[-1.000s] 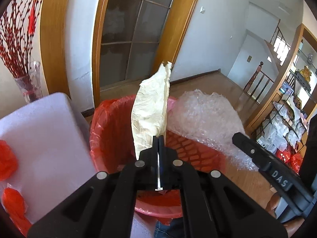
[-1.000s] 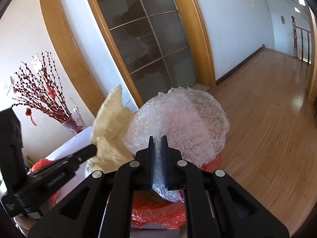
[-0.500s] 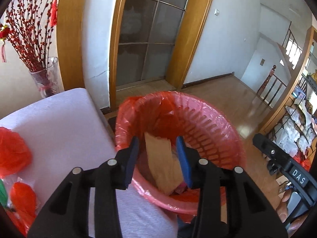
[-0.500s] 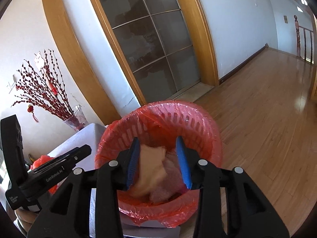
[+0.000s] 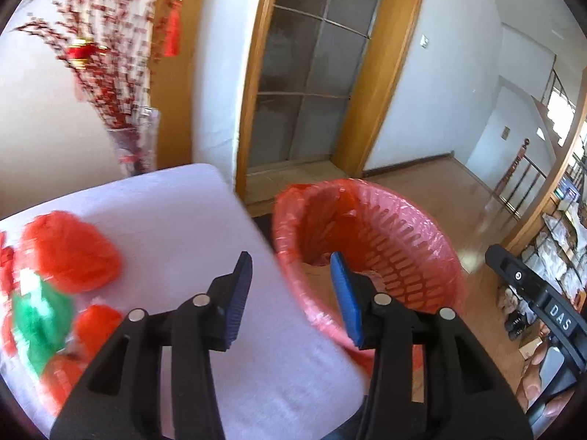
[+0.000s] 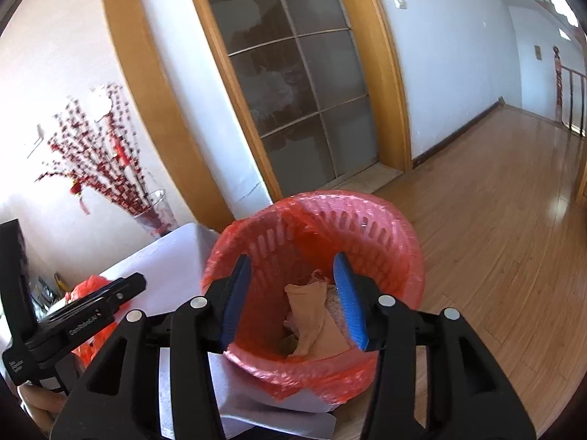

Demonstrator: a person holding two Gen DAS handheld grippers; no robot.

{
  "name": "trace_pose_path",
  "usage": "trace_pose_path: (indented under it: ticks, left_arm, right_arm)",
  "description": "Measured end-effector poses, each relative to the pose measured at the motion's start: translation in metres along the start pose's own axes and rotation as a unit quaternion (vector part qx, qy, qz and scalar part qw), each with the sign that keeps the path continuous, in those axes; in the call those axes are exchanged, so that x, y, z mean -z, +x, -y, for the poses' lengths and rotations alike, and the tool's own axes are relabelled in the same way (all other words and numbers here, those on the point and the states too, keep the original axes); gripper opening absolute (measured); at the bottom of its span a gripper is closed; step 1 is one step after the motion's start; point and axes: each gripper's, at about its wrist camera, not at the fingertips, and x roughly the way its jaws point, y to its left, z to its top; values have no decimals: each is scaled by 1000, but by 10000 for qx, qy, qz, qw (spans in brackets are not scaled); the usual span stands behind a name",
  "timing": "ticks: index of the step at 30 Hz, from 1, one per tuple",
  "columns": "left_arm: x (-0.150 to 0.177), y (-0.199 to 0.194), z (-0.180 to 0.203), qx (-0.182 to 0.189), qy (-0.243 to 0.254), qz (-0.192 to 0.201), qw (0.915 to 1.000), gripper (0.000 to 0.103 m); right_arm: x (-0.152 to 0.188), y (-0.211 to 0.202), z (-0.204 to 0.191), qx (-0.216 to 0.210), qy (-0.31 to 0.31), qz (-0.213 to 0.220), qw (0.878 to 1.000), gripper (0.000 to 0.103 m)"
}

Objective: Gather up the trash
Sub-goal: 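Move both grippers back over the bags on the table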

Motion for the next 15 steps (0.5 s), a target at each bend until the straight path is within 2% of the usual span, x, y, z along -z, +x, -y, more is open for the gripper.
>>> trace_pose_path:
  ticks: [7,11,15]
  left_arm:
    - [29,-71,-67,-688,-431,451,9957,52]
    - [50,-110,-115,-1296,-775,640,9865,53]
    - [67,-138,-157,-1726,-1127,732,9758,53]
  right_arm:
    - [22,7,-57,-471,-526,-277,9971,49]
    - [40,14,-94,-789,-842,-499,9921,49]
    - [64,25,-133,-1157,-1084,-812,9840,49]
